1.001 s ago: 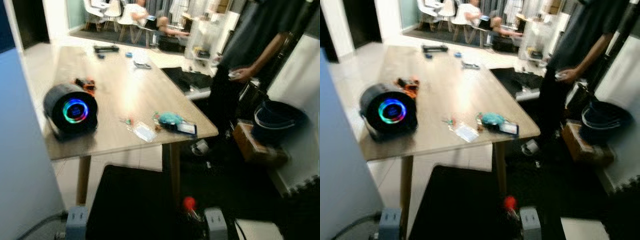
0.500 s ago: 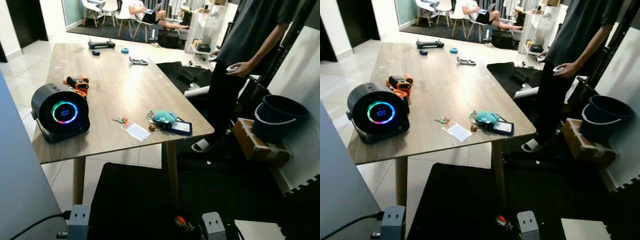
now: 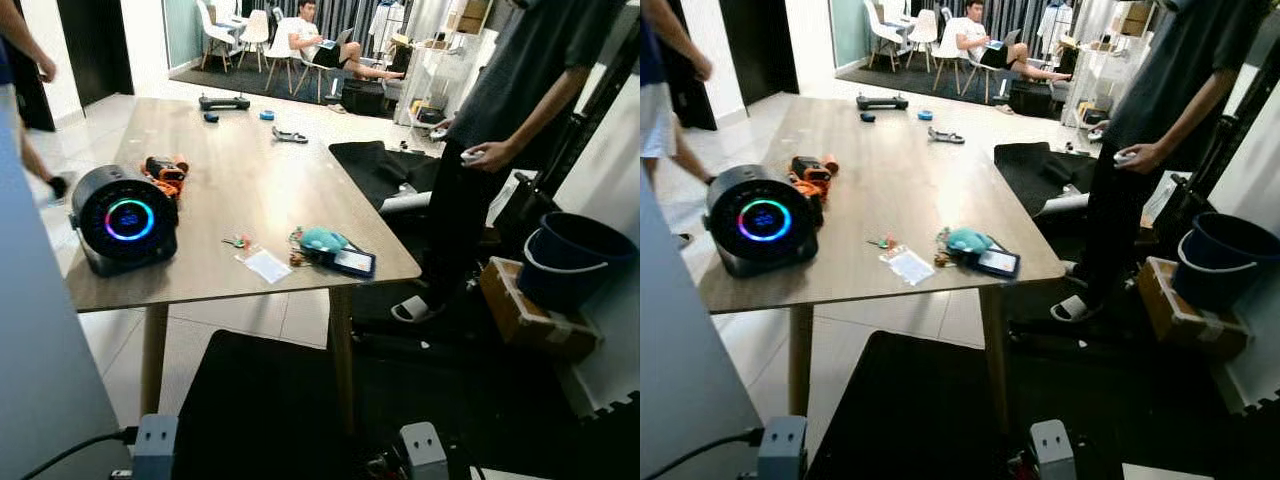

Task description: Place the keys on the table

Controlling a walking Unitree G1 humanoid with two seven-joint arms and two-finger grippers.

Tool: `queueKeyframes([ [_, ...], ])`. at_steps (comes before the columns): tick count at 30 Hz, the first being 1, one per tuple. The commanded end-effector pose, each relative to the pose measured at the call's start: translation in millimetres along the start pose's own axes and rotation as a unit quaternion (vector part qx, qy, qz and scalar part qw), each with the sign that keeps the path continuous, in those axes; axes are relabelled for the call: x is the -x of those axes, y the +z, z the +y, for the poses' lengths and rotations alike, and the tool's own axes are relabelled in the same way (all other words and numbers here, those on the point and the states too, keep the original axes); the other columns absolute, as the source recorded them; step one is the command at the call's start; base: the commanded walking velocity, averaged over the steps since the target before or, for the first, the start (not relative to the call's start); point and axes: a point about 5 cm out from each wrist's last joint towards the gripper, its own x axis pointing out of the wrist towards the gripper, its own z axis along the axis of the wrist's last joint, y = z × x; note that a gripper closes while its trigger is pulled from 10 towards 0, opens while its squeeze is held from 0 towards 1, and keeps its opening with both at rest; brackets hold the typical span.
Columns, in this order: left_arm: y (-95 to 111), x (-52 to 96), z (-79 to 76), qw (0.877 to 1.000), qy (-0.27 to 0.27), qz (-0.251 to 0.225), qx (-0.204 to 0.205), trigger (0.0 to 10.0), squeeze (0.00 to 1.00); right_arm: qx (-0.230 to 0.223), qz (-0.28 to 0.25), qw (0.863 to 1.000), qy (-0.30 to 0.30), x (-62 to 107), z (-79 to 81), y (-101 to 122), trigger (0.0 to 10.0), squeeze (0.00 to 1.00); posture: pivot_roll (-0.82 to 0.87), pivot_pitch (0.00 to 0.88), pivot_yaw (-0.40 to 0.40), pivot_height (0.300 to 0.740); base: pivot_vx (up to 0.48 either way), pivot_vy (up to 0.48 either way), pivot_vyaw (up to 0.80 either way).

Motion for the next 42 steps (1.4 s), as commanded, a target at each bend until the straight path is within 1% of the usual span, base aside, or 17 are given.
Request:
queueKeyframes([
  [1,1,-1.5,-3.8,1.000,-0.006,0.000,0.000,10.0,0.00,0.000,-0.002,1.000,-0.011,1.0,-6.0,0,10.0,0.00,0.11,0.034,-0.089,0.740,0.000,0.000,0.00],
  [10,4,-3.0,-3.3,1.000,-0.003,-0.007,0.007,10.0,0.00,0.002,-0.002,1.000,-0.014,1.4,-8.9,0,10.0,0.00,0.11,0.032,-0.089,0.740,0.000,0.000,0.00],
  [15,6,-3.0,-4.1,1.000,-0.004,-0.013,0.003,10.0,0.00,0.003,-0.001,1.000,-0.013,1.4,-8.9,0,10.0,0.00,0.11,0.033,-0.093,0.740,0.000,0.000,0.00],
  [19,5,-2.1,-4.3,1.000,0.010,-0.015,0.013,10.0,0.00,0.027,-0.004,1.000,0.003,0.5,-7.5,3,10.0,0.00,0.11,0.024,-0.135,0.740,0.000,0.000,0.00],
  [21,5,-2.0,-4.6,1.000,0.013,-0.016,0.014,10.0,0.00,0.032,-0.005,0.999,0.006,0.2,-8.0,4,10.0,0.00,0.11,0.023,-0.139,0.740,0.000,0.000,0.00],
  [26,4,-1.6,-10.5,1.000,0.015,-0.017,0.022,10.0,0.00,0.049,-0.008,0.999,0.008,-1.3,-14.8,11,10.0,0.00,0.10,0.021,-0.171,0.740,0.000,0.000,0.00],
  [28,3,-1.3,-17.2,1.000,0.001,-0.016,0.010,10.0,0.00,0.055,-0.010,0.998,0.007,-2.0,-18.7,15,10.0,0.00,0.10,0.022,-0.172,0.740,0.000,0.000,0.00],
  [31,5,-2.3,-21.0,0.999,-0.026,-0.020,-0.016,10.0,0.00,0.049,-0.012,0.999,0.002,-2.3,-17.9,15,10.0,0.00,0.10,0.027,-0.142,0.740,0.000,0.000,0.00],
  [33,8,-3.8,-19.6,0.999,-0.035,-0.023,-0.025,10.0,0.00,0.038,-0.011,0.999,-0.002,-1.7,-15.6,12,10.0,0.00,0.10,0.029,-0.117,0.740,0.000,0.000,0.00],
  [35,10,-4.6,-18.5,0.999,-0.038,-0.025,-0.028,10.0,0.00,0.034,-0.011,0.999,-0.003,-1.4,-14.3,11,10.0,0.00,0.11,0.029,-0.110,0.740,0.000,0.000,0.00],
  [36,12,-6.1,-16.9,0.998,-0.042,-0.027,-0.030,10.0,0.00,0.026,-0.009,1.000,-0.006,-0.5,-12.0,8,10.0,0.00,0.11,0.034,-0.090,0.740,0.000,0.000,0.00],
  [37,17,-8.9,-13.9,0.997,-0.052,-0.031,-0.037,10.0,0.00,0.006,-0.009,1.000,-0.011,1.2,-7.1,1,10.0,0.00,0.12,0.036,-0.054,0.740,0.000,0.000,0.00],
  [38,17,-8.9,-13.9,0.997,-0.052,-0.031,-0.037,10.0,0.00,0.006,-0.009,1.000,-0.011,1.2,-7.1,1,10.0,0.00,0.12,0.036,-0.054,0.740,0.000,0.000,0.00],
  [40,21,-10.7,-12.9,0.996,-0.069,-0.032,-0.045,10.0,0.00,-0.010,-0.008,1.000,-0.018,2.9,-2.8,-4,10.0,0.00,0.12,0.037,-0.034,0.740,0.000,0.000,0.00],
  [41,22,-11.4,-12.8,0.995,-0.077,-0.032,-0.049,10.0,0.00,-0.021,-0.007,1.000,-0.023,4.0,-1.4,-7,10.0,0.00,0.12,0.038,-0.012,0.740,0.000,0.000,0.00],
  [42,22,-11.4,-12.8,0.995,-0.077,-0.032,-0.049,10.0,0.00,-0.021,-0.007,1.000,-0.023,4.0,-1.4,-7,10.0,0.00,0.12,0.038,-0.012,0.740,0.000,0.000,0.00],
])
